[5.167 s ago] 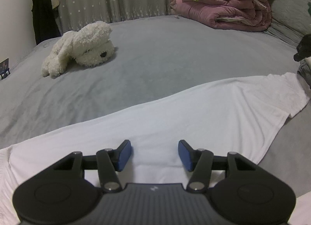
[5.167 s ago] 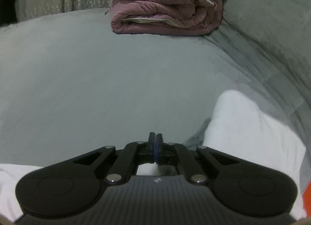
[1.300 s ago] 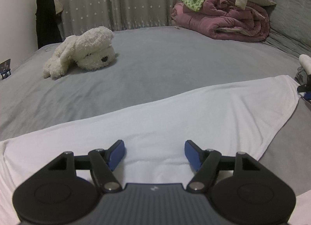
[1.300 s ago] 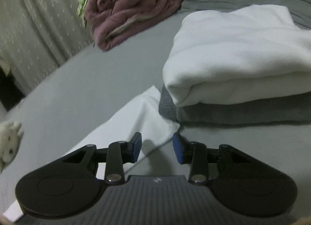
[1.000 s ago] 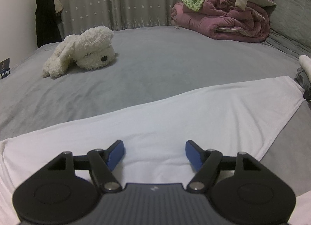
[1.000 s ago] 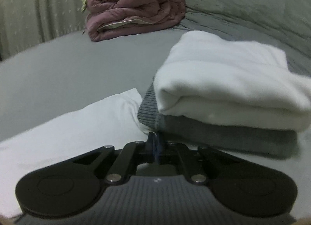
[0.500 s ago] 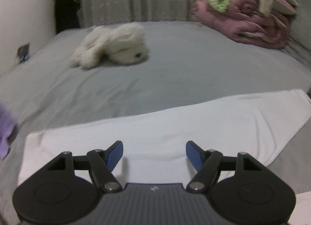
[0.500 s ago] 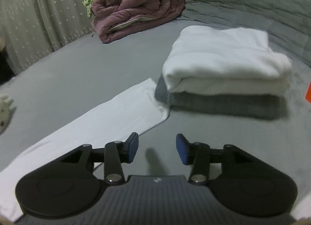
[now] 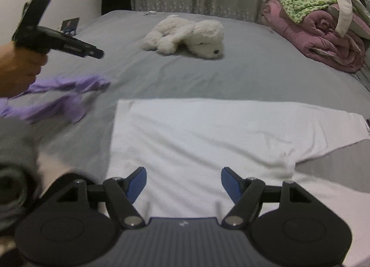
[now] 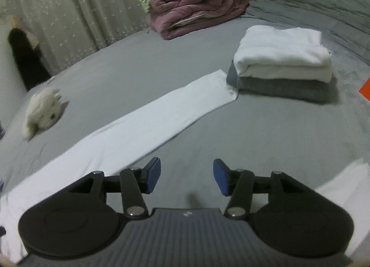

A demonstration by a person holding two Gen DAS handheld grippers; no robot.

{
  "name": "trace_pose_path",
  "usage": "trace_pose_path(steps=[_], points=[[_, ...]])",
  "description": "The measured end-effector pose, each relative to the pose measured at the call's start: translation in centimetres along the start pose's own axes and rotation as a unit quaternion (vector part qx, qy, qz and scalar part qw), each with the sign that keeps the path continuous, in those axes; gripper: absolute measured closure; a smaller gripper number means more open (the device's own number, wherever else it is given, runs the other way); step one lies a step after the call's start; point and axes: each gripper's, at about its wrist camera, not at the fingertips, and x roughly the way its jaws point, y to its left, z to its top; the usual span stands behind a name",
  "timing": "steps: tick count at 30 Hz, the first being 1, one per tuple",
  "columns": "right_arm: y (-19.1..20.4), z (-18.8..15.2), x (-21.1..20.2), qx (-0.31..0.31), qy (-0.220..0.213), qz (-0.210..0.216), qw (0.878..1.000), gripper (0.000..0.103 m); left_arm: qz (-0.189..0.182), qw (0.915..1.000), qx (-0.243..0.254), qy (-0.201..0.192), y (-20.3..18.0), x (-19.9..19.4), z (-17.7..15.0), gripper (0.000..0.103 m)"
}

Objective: Fold clothes

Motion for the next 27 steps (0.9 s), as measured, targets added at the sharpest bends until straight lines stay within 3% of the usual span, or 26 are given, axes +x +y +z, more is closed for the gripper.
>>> trace_pose_path(steps=[10,12,14,16,22,25,27], points=[[-1.3,-5.6,-2.9,-0.037,0.033,0.017,0.999,0.046,0.001,0.9996,-0.027,0.006,3.3,-3.0,-5.6,0.035],[-1.7,-6.6,-2.8,-0.056,0.067,0.009,0.996,0.046,0.011,0.9995,-0.028,0.001,3.9,-3.1,-7.0,0.043],[-1.7,-6.9,-3.3,-0.091,0.072,0.015,0.993,0.045,0.023,0.999,-0.034,0.02,4.4,-2.6,-7.6,0.053],[-2.0,-7.2,-4.0,-0.117,0.066,0.009,0.991,0.042,0.017,0.9986,-0.046,0.018,5.1,-2.5,-8.0,0.053],[-4.7,-7.5,-5.1,-0.087,0.095,0.049,0.99,0.041,-0.011,0.9931,-0.117,-0.004,6.4,-2.0,-7.8,0.055],[-5.3,-7.7,-5.4,-0.073,0.115,0.088,0.987,0.041,-0.03,0.9882,-0.149,-0.015,6.3,-1.3,-7.4,0.071],[-5.5,-7.7,-5.4,-0.06,0.121,0.111,0.984,0.043,-0.024,0.9882,-0.15,-0.013,5.9,-0.7,-7.2,0.094]])
